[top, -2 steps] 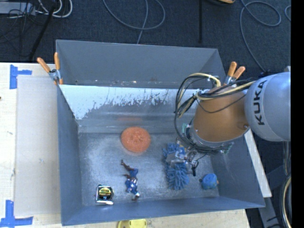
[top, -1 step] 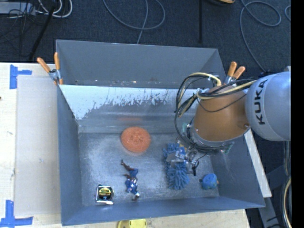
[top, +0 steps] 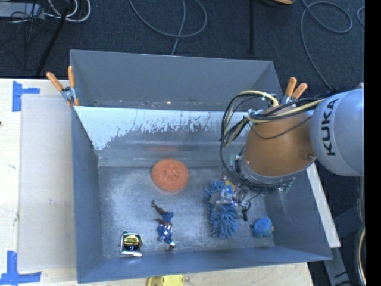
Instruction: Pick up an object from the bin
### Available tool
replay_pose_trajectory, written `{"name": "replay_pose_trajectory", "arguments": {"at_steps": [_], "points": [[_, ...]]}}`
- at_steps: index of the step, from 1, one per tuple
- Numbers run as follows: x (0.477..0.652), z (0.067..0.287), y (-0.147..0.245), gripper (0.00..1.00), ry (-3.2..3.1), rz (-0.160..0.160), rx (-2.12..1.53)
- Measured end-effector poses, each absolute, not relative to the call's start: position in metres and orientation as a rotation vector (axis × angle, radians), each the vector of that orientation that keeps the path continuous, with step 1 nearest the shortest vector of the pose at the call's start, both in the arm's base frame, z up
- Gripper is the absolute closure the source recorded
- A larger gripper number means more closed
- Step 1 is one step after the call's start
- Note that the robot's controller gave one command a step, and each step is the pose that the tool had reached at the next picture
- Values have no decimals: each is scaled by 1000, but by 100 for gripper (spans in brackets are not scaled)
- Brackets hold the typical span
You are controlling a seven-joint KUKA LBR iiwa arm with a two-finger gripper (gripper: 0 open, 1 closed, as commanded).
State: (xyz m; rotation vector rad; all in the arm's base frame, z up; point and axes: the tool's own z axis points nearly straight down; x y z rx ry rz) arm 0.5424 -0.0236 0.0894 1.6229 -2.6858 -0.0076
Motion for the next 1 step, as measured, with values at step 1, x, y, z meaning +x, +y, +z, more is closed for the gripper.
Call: {"name": "replay_pose_trajectory", "arguments": {"at_steps": [1], "points": [[542,110,-23,100,-2685,-10,1620]]}}
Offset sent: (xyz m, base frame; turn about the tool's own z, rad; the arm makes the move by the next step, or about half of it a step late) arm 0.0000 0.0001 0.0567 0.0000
